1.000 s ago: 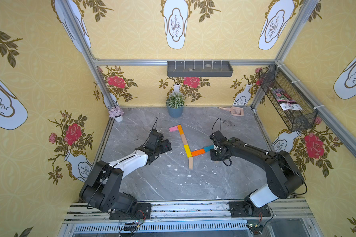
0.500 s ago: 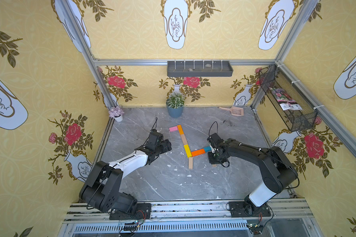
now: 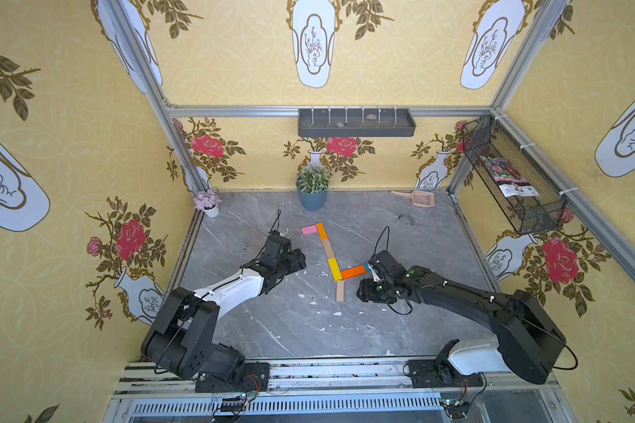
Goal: Assemble a giraffe with building blocks
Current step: Assemble the building block at the center of the board.
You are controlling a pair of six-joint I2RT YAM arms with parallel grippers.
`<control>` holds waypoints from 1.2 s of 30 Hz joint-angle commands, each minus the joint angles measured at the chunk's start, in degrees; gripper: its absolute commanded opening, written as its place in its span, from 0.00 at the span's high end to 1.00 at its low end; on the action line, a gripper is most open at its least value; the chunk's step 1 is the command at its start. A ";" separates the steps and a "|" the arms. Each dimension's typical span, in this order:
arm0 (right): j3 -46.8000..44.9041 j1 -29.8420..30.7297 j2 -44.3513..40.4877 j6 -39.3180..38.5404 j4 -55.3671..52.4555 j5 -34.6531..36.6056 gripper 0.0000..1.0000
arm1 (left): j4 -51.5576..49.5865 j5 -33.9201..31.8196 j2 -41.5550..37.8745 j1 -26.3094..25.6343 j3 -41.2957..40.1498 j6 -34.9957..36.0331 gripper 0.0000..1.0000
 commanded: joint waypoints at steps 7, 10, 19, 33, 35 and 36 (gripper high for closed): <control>-2.19 -1.86 6.12 3.23 8.36 -4.85 0.36 | 1.16 0.32 0.56 0.02 -0.02 0.72 0.18; -3.63 -4.83 6.08 2.99 7.96 -4.85 0.35 | 1.07 0.13 0.35 0.01 -0.03 0.81 0.18; -4.30 -10.37 5.62 0.88 5.45 -3.50 0.36 | 0.98 0.30 0.25 0.02 0.07 0.84 0.18; -6.73 -11.88 -0.81 1.07 -1.71 -1.48 0.36 | 0.98 0.01 0.12 0.01 -0.02 0.90 0.18; -6.86 -11.97 -1.63 1.46 -2.59 -0.65 0.36 | 0.98 0.05 0.17 0.01 -0.01 0.90 0.19; -7.13 -11.99 -2.09 1.51 -2.62 -0.48 0.36 | 1.00 0.13 0.21 0.00 -0.01 0.90 0.19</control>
